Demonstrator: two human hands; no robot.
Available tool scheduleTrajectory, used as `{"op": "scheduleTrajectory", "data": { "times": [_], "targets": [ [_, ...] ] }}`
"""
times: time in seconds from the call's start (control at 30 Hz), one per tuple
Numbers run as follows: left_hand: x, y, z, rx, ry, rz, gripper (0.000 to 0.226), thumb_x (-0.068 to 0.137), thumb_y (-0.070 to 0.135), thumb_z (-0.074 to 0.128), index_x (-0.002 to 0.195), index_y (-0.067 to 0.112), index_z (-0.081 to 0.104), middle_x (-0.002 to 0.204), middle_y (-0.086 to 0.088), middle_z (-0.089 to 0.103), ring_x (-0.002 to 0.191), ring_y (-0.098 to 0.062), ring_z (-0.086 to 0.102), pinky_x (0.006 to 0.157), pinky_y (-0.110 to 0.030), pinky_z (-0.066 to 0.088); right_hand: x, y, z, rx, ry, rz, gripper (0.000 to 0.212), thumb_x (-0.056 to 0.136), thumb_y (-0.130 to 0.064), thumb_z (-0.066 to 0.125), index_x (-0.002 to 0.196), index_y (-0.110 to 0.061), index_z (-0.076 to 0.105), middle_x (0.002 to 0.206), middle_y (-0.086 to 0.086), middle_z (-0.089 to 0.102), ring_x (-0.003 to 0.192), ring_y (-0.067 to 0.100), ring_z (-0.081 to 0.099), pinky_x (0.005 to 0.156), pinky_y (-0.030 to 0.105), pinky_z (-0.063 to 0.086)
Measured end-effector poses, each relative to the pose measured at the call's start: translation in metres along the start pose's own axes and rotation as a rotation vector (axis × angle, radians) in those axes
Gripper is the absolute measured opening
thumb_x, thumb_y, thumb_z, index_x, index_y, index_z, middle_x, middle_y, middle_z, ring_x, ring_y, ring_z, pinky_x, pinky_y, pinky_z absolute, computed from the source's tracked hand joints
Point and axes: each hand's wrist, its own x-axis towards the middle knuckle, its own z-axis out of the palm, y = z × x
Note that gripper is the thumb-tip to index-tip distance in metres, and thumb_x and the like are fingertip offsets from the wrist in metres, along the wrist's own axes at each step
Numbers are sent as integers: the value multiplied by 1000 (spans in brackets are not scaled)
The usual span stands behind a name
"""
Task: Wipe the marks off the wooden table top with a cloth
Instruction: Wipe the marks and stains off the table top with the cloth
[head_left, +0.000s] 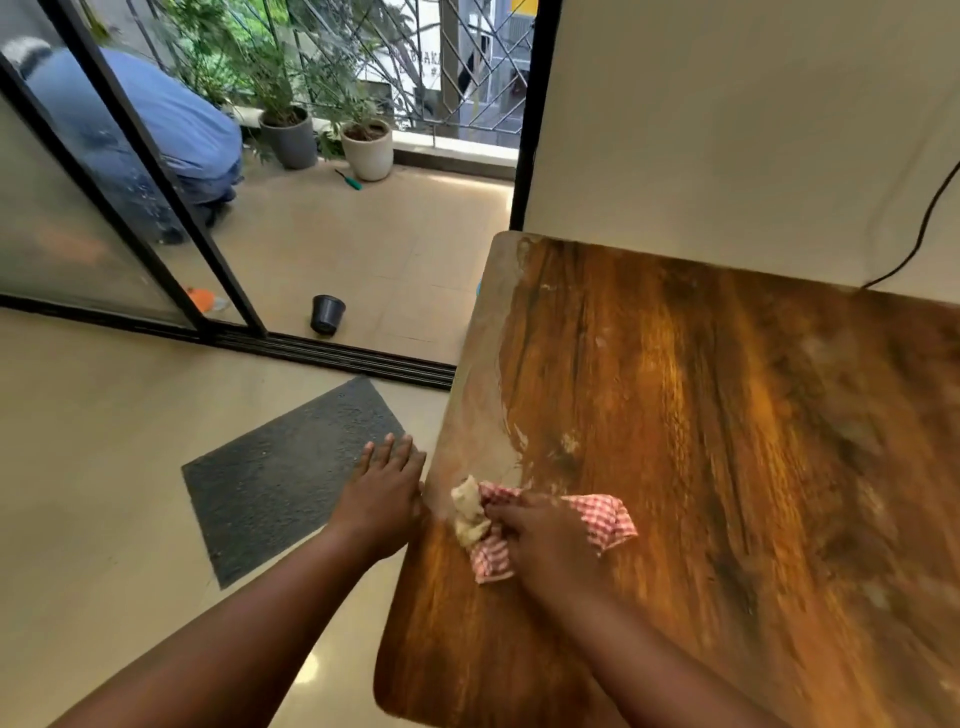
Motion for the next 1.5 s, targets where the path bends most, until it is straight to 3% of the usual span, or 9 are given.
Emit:
{"op": "scheduleTrajectory", "data": {
  "times": [0.17, 0.37, 0.53, 0.7, 0.9, 1.03, 1.2, 1.43, 1.5],
  "targets": [
    [4, 6, -10, 16, -1, -59, 58, 98, 30, 33, 153, 22, 13, 162, -5, 3, 148, -23, -7, 115, -37, -13, -26, 34, -8, -75, -183, -307, 33, 81, -26, 52, 108, -38, 67, 104, -9, 67, 93, 21, 59, 77, 31, 43],
    [-1, 4, -13, 75, 26, -86, 55, 101, 38, 28, 152, 24, 14, 162, -3, 5, 148, -21, -6, 111, -40, -22, 43, 27, -19, -48, -3, -60, 37, 83, -17, 53, 111, -38, 65, 110, -9, 64, 92, 19, 56, 76, 28, 40],
    [-2, -5, -10, 65, 38, -190, 57, 100, 35, 30, 153, 22, 11, 162, -5, 4, 148, -22, -6, 109, -44, -25, 50, -25, 11, -3, -139, -196, 31, 87, -20, 52, 109, -37, 65, 112, -9, 62, 97, 20, 53, 82, 31, 40],
    [7, -18, -4, 7, 69, -235, 57, 99, 22, 30, 153, 23, 11, 162, -3, 6, 148, -21, -3, 110, -43, -21, 27, 17, -7, 28, -220, -199, 36, 76, -26, 55, 107, -41, 66, 105, -15, 64, 93, 16, 57, 76, 27, 42],
    [37, -12, 3, -139, 86, -168, 57, 99, 17, 29, 153, 22, 12, 162, -1, 7, 148, -18, -3, 114, -37, -15, 119, 15, -21, -52, 26, 43, 32, 89, -21, 49, 113, -36, 63, 108, -5, 62, 97, 20, 55, 76, 31, 45],
    [59, -17, -3, -301, 120, -187, 63, 96, 15, 38, 153, 20, 11, 161, 0, 9, 148, -16, -1, 117, -32, -7, 127, -23, 4, -65, 1, -127, 33, 89, -24, 50, 120, -32, 60, 126, -4, 59, 109, 23, 52, 93, 34, 39],
    [83, -40, -11, -264, 150, -212, 67, 92, 6, 39, 153, 20, 13, 161, -1, 15, 148, -19, 3, 119, -34, -3, 68, 5, 2, -83, -146, -338, 33, 80, -35, 47, 108, -41, 65, 100, -10, 65, 89, 22, 59, 69, 35, 47],
    [101, -43, -9, -288, 165, -156, 61, 97, 12, 37, 153, 19, 15, 160, -3, 15, 148, -19, 2, 117, -33, -5, 142, -6, -5, -62, 37, -57, 30, 88, -27, 56, 115, -38, 62, 113, -9, 62, 99, 20, 54, 84, 35, 45],
    [102, -43, -9, -235, 128, -94, 62, 98, 18, 39, 153, 19, 11, 161, -3, 10, 148, -20, -2, 117, -34, -8, 130, -18, 8, -40, -17, -113, 30, 86, -29, 57, 114, -39, 62, 114, -8, 63, 101, 21, 54, 82, 36, 42]
  ]
}}
